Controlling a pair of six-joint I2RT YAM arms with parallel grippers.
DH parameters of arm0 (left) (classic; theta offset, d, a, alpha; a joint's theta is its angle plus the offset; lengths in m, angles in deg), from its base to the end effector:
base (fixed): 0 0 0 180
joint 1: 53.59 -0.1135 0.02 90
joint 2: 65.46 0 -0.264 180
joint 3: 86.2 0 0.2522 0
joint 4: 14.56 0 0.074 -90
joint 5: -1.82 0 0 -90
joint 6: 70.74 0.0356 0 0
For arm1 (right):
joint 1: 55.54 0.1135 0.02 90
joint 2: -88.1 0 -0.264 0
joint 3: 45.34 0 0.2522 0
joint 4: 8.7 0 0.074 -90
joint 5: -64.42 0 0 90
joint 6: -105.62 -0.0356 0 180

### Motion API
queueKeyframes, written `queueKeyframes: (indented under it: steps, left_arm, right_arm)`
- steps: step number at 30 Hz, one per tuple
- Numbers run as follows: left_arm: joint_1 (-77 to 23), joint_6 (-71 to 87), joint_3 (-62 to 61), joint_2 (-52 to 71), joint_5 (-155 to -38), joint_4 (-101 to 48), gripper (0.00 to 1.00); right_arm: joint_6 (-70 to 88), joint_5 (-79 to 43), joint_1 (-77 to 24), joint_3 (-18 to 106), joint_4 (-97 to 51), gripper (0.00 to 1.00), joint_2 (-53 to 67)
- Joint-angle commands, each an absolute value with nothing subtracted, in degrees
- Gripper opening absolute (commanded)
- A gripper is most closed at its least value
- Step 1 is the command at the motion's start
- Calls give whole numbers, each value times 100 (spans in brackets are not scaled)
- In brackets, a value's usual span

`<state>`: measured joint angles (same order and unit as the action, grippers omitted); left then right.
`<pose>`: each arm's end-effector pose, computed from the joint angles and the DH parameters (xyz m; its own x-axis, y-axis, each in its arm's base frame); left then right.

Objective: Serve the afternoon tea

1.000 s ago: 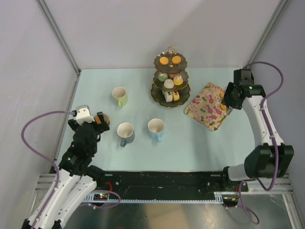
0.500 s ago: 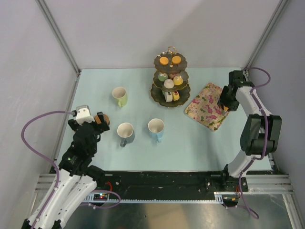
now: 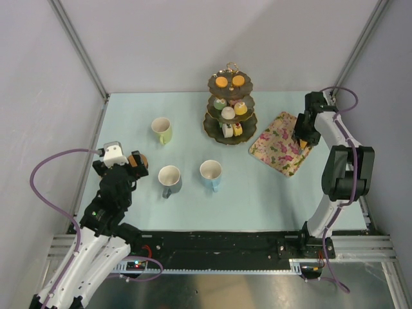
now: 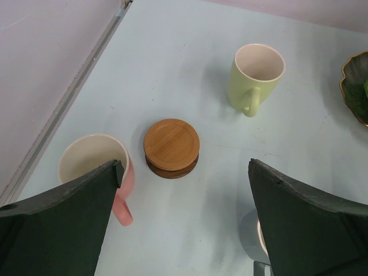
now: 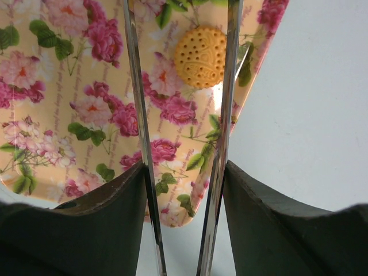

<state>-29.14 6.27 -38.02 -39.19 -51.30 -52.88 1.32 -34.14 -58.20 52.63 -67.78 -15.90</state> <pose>0.1140 -0.0284 0.2955 -0.2072 -0.1033 -0.9728 -0.2459 0.9680 -0.0504 0.3800 -0.0230 0.2441 -0.8513 0.2841 -0.4412 0.3289 0.9440 -0.0269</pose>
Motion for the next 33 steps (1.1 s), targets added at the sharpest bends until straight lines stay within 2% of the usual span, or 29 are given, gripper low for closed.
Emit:
queueKeyframes:
  steps: [1,30,33]
  left_arm:
    - [-2869,722,-3847,-3885,-5021,-5124,98]
    - [-2871,731,-3852,-3961,-5039,-5102,98]
    - [-2872,730,-3851,-3972,-5039,-5108,98]
  right_arm:
    - [333,-3511,-5694,5624,-6773,57,-1703]
    - [796,-3911,-5567,6139,-7541,52,-2249]
    - [838,-4091,-5483,6210,-7646,50,-2303]
